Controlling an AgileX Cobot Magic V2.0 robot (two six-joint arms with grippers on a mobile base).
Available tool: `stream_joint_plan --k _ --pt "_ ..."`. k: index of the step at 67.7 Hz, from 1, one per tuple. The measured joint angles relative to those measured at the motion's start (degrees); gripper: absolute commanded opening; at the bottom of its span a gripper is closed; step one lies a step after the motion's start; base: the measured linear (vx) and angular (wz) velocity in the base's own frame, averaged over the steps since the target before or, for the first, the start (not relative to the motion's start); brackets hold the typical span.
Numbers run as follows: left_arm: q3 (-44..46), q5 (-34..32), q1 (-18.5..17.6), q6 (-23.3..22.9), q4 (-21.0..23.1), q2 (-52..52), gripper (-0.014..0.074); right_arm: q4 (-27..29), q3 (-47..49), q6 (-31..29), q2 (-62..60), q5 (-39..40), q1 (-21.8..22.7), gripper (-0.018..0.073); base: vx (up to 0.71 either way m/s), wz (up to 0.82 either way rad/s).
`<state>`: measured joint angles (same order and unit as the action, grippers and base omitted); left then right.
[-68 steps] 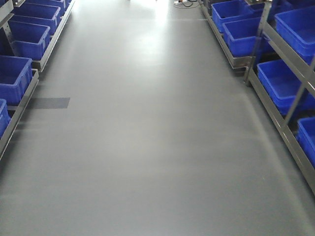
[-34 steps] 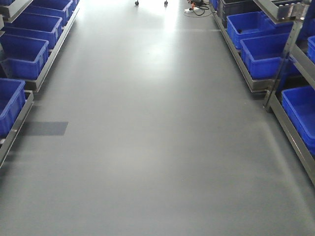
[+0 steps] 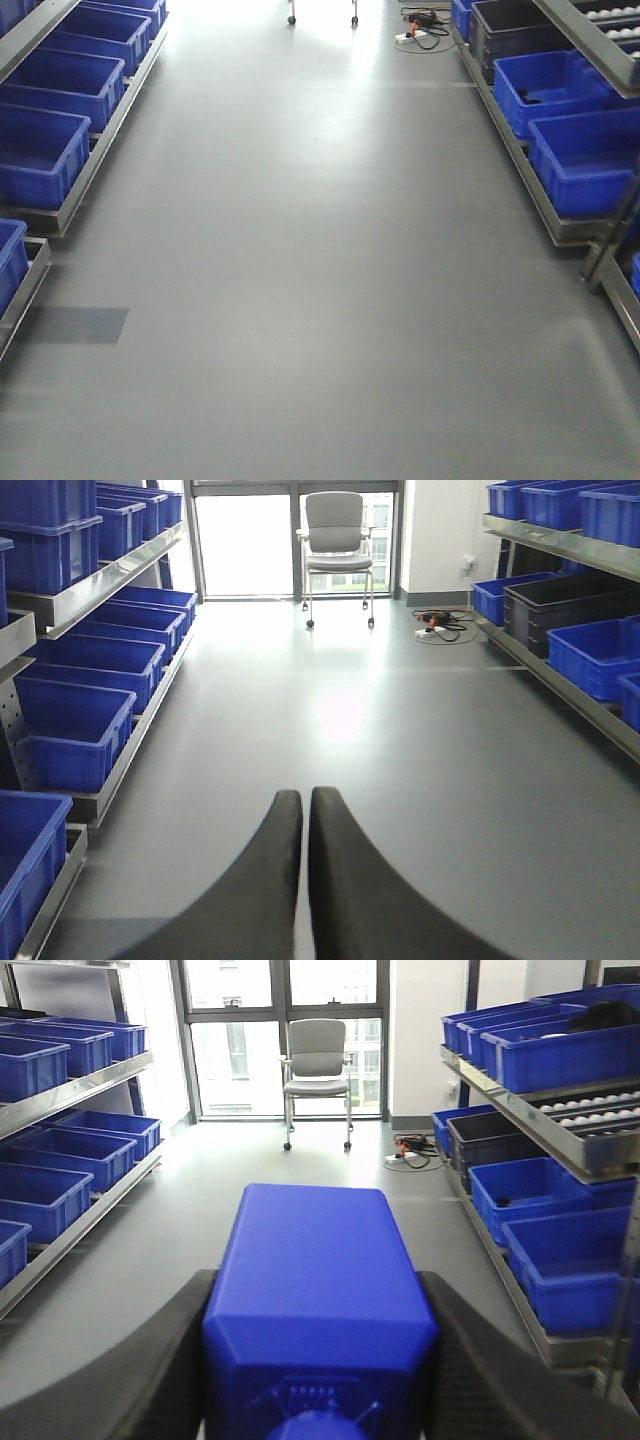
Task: Pour parts from conveyor to right shelf
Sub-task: 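Drive down the aisle between shelves of blue bins, then turn the base to face an empty blue bin on the shelf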
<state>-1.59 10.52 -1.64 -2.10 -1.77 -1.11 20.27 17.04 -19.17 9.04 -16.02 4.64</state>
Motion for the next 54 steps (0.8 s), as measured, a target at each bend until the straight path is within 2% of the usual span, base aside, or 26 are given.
stream_joint_plan --k 35,54 --pt "0.0 0.0 0.0 0.0 0.0 0.0 -0.0006 0.0 0.0 0.0 0.0 0.0 0.0 -0.0005 0.60 0.13" --pt "0.0 0.0 0.0 0.0 0.0 0.0 -0.0006 0.0 0.0 0.0 0.0 0.0 0.0 -0.0005 0.48 0.50"
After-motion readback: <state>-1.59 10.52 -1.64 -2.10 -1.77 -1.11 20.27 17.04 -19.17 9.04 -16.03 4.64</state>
